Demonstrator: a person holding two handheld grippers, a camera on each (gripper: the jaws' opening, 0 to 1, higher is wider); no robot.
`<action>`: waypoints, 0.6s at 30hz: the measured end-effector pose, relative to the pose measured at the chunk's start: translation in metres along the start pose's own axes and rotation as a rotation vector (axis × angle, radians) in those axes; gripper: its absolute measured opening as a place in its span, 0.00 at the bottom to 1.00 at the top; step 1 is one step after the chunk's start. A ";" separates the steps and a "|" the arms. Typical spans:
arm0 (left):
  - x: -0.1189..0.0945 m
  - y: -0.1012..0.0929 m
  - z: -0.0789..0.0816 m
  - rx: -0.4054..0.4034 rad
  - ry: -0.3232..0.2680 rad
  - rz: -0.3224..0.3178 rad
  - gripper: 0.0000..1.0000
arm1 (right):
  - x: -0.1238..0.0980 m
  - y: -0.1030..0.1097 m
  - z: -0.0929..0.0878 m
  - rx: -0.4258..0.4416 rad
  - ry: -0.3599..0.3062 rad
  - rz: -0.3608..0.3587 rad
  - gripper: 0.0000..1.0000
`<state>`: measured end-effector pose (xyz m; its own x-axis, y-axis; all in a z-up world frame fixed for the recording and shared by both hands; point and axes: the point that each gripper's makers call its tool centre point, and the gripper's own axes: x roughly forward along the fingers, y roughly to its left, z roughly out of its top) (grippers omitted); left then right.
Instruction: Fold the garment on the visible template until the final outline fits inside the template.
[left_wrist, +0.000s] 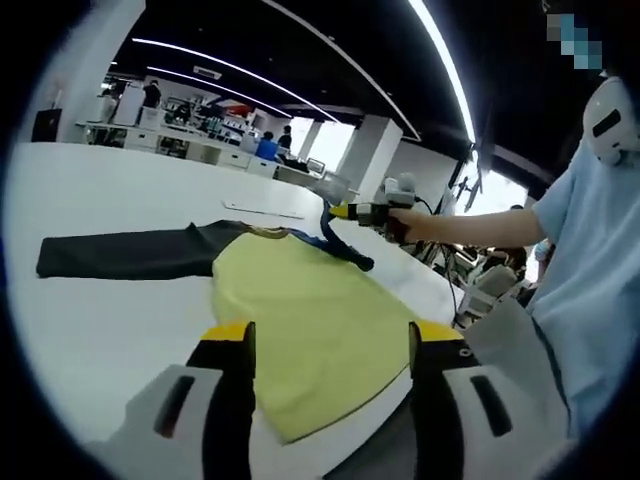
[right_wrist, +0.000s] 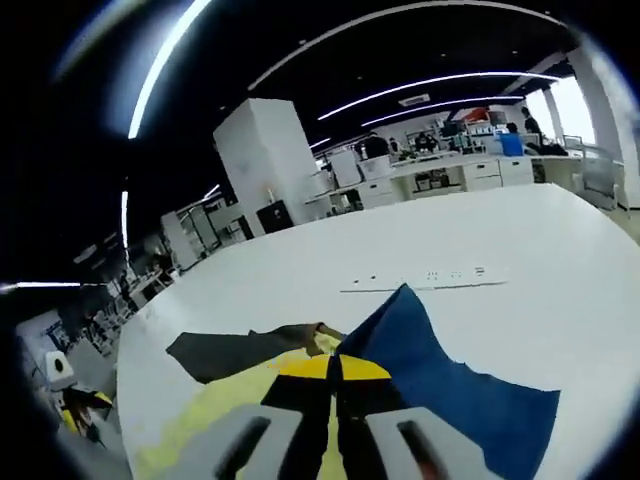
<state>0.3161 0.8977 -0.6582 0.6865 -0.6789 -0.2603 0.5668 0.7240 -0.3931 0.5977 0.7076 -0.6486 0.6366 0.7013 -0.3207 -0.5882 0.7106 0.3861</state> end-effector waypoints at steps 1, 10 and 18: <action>0.001 0.001 -0.001 0.005 0.008 0.004 0.63 | 0.004 0.004 0.001 -0.007 -0.001 -0.002 0.00; 0.001 0.016 -0.015 0.071 0.095 0.075 0.87 | 0.045 0.059 -0.003 -0.033 0.027 0.106 0.00; -0.005 0.025 -0.029 0.086 0.148 0.119 0.97 | 0.065 0.090 -0.008 -0.078 0.057 0.159 0.00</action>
<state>0.3134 0.9159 -0.6922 0.6801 -0.5943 -0.4293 0.5272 0.8034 -0.2769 0.5826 0.8178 -0.6414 0.5045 0.8057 -0.3102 -0.7175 0.5911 0.3685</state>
